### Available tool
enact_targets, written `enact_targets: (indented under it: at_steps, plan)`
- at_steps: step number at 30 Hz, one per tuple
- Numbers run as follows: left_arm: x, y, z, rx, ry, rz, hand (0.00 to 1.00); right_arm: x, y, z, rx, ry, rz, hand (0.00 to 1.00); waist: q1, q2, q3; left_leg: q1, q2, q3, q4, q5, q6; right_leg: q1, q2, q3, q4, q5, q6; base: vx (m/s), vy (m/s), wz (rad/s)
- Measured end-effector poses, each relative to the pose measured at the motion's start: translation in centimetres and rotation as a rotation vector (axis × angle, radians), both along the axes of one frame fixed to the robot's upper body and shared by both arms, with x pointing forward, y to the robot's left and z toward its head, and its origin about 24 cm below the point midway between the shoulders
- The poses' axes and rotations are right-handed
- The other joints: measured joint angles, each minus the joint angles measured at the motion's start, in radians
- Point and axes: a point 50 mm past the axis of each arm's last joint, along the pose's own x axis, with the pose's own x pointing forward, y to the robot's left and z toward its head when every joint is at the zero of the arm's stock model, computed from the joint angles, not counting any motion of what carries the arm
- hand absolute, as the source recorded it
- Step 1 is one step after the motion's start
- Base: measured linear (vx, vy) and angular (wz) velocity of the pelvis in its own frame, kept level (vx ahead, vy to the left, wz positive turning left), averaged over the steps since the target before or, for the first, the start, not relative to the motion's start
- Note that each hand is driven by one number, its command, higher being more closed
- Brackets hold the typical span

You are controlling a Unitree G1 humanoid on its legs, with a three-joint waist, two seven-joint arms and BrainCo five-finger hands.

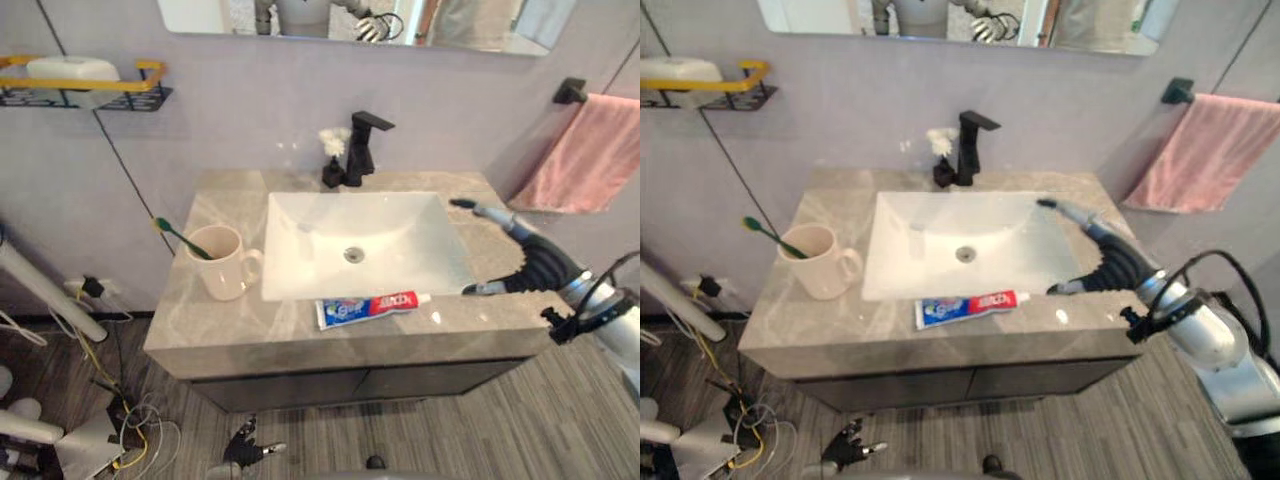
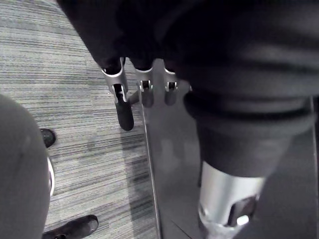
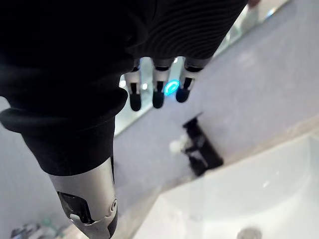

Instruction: Organize washtable

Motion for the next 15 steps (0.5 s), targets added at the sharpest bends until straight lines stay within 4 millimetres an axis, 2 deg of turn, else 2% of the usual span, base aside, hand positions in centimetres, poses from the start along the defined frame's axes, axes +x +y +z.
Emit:
enact_targets:
  at_steps: [3,4,8,15]
  plan:
    - [0.3,-0.1,0.0,0.001,-0.004,-0.020,0.00,0.5,0.2,-1.9,-0.019,0.100,0.016,0.00,0.009,-0.002,0.001,0.000,-0.001,-0.024,0.000,0.000,0.000,0.020,-0.002,-0.036,-0.014,0.001,-0.002,0.00,-0.048,0.25]
    - [0.5,-0.3,0.1,0.001,-0.010,-0.037,0.00,0.5,0.2,-2.6,-0.031,0.142,0.021,0.00,0.024,-0.002,0.001,-0.003,0.000,-0.027,0.000,0.001,0.001,0.020,-0.002,-0.039,-0.015,0.001,-0.002,-0.01,-0.039,0.11]
    - [0.7,-0.4,0.2,-0.010,-0.026,-0.056,0.00,0.5,0.2,-4.7,-0.046,0.249,0.034,0.00,0.029,-0.005,0.004,-0.013,-0.001,-0.049,0.000,0.004,0.006,0.022,-0.003,-0.065,-0.016,0.001,-0.002,-0.02,-0.042,0.15]
    - [1.5,-0.6,0.3,-0.006,-0.038,-0.106,0.00,0.5,0.8,-6.5,-0.101,0.344,0.073,0.00,0.035,-0.009,0.029,-0.021,-0.007,-0.071,0.000,0.012,0.010,0.028,-0.009,-0.089,-0.018,0.001,-0.002,-0.04,-0.028,0.09]
